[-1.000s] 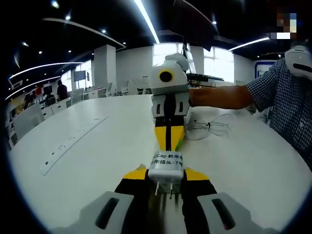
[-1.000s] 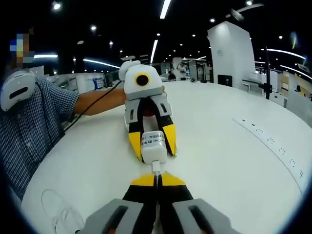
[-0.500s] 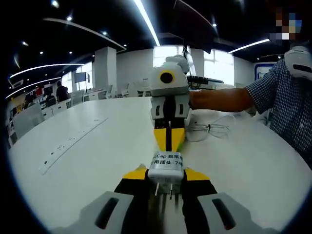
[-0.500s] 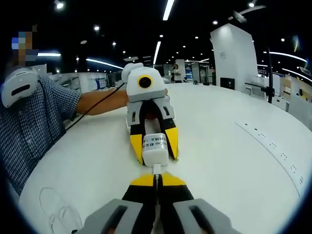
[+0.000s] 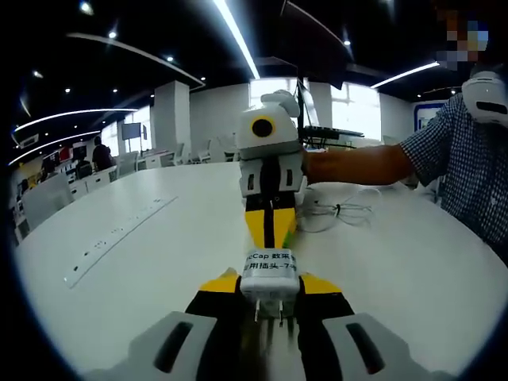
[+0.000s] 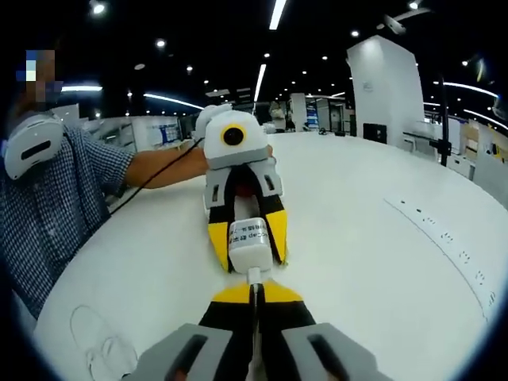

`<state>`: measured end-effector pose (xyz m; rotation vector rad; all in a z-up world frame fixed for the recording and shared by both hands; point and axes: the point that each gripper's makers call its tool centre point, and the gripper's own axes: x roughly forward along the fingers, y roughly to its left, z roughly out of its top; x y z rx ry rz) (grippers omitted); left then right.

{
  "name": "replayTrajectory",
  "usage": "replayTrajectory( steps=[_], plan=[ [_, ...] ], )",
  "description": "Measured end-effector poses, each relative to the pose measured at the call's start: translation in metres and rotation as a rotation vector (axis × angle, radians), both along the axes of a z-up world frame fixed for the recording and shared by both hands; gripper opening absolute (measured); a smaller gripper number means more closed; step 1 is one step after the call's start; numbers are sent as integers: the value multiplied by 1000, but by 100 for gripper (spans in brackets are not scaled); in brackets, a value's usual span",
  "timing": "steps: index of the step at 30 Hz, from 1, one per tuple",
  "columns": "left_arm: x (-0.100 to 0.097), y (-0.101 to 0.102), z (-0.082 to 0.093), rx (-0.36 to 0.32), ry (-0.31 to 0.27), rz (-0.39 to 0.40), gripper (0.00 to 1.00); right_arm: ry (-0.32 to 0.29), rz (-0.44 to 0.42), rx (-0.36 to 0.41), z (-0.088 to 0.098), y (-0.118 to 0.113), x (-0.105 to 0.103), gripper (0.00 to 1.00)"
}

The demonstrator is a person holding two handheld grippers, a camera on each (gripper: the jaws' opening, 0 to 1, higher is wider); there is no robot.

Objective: Plug the desk Type‑C cable into the charger adapter.

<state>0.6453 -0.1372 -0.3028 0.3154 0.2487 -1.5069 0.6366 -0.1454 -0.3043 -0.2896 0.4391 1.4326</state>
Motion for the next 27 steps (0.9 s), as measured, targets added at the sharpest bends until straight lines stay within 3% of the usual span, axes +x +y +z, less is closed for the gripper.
replayTrajectory(
  steps=[10, 22, 25, 27],
  plan=[
    [5, 3, 2, 59, -27, 24, 26, -31, -31, -55, -7, -4, 3, 5],
    [7, 5, 0, 61, -9, 41, 27, 17, -55, -8, -6, -5, 7, 6],
    [7, 5, 0, 60, -9, 39, 27, 30, -62, 8, -5, -5, 7, 23],
    [7, 5, 0, 57, -9, 38, 27, 27, -57, 12, -5, -5, 8, 29]
  ],
)
